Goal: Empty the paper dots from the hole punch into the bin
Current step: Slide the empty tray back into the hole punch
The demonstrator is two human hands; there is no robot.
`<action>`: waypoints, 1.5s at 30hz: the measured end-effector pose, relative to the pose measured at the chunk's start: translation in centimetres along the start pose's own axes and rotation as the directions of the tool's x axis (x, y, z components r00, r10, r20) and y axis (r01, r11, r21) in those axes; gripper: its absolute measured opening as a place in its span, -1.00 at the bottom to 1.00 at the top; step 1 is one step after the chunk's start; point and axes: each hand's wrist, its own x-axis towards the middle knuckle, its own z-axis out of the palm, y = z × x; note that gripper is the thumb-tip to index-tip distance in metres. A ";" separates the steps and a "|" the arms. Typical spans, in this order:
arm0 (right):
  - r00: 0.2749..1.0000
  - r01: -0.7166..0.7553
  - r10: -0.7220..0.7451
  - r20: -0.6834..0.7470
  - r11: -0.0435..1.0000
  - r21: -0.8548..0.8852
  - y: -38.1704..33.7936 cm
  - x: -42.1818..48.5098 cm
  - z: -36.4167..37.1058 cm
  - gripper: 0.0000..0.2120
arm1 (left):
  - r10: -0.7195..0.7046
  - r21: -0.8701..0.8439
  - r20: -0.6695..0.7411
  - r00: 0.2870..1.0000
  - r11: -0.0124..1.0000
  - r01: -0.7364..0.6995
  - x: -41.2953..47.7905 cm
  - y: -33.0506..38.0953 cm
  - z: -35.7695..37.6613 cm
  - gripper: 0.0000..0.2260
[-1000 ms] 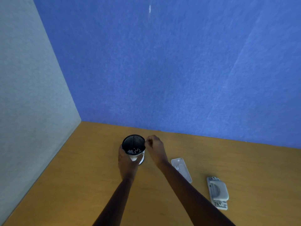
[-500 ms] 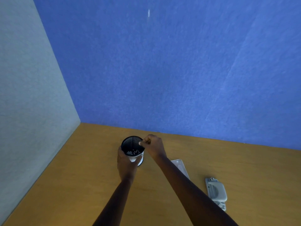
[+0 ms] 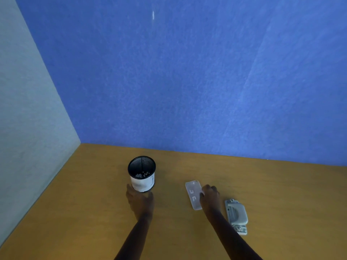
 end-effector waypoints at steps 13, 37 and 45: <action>0.993 -0.116 0.111 0.036 0.936 0.331 2.4 -1.6 -0.3 -0.81 | -0.011 -0.074 0.222 0.975 0.997 0.028 -4.7 -0.2 3.0 -0.65; 0.958 -0.220 0.252 -0.134 0.951 0.216 9.9 -3.3 -4.6 -0.60 | -0.107 -0.381 0.863 0.493 0.501 0.777 -7.8 2.0 4.6 -0.36; 0.942 -0.298 0.335 0.033 0.784 0.544 10.9 -2.1 -4.9 -0.74 | -0.094 -0.368 0.871 0.483 0.526 0.767 -7.5 1.8 4.9 -0.40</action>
